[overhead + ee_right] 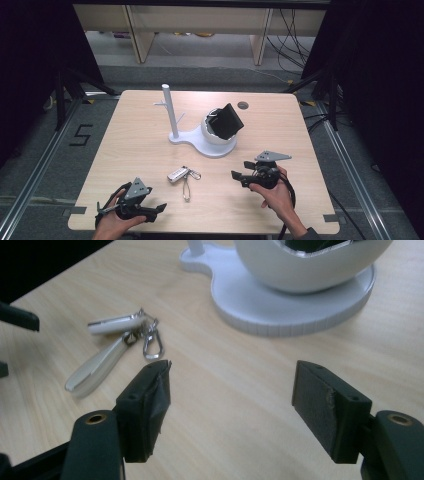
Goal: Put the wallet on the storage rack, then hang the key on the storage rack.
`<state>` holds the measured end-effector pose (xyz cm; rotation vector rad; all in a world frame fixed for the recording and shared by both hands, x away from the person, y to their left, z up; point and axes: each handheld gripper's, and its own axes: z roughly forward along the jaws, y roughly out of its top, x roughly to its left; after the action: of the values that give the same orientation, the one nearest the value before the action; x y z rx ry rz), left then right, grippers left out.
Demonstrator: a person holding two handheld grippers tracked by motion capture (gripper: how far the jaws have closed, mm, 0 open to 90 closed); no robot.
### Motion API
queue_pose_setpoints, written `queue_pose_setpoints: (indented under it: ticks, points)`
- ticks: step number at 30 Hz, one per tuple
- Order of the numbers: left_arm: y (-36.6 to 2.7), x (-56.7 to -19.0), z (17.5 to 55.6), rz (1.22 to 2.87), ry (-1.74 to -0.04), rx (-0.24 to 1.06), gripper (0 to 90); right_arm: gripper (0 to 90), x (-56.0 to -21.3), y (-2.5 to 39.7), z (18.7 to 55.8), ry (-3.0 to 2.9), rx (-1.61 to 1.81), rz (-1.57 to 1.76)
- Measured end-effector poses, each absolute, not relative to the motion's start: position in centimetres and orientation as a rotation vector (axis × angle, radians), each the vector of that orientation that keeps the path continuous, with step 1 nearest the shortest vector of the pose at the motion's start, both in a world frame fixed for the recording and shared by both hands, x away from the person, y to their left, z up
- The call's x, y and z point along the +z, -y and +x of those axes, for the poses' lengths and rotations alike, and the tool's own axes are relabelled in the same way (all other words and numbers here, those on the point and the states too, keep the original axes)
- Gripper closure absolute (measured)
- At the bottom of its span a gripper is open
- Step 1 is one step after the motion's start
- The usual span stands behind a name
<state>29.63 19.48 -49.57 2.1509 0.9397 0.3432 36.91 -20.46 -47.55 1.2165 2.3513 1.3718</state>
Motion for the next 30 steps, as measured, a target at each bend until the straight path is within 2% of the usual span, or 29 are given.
queue_pose_setpoints:
  ticks: [17, 30]
  points:
    - [-18.8, -48.5, 31.0, 2.142, -0.898, 0.335, 22.1, 31.0, -48.7, 21.4, 32.8, -2.433, 1.313, 1.184]
    - [-15.0, -46.7, 36.0, 2.228, -0.797, 0.375, 20.3, 31.1, -49.2, 21.3, 32.9, -2.455, 1.313, 1.153]
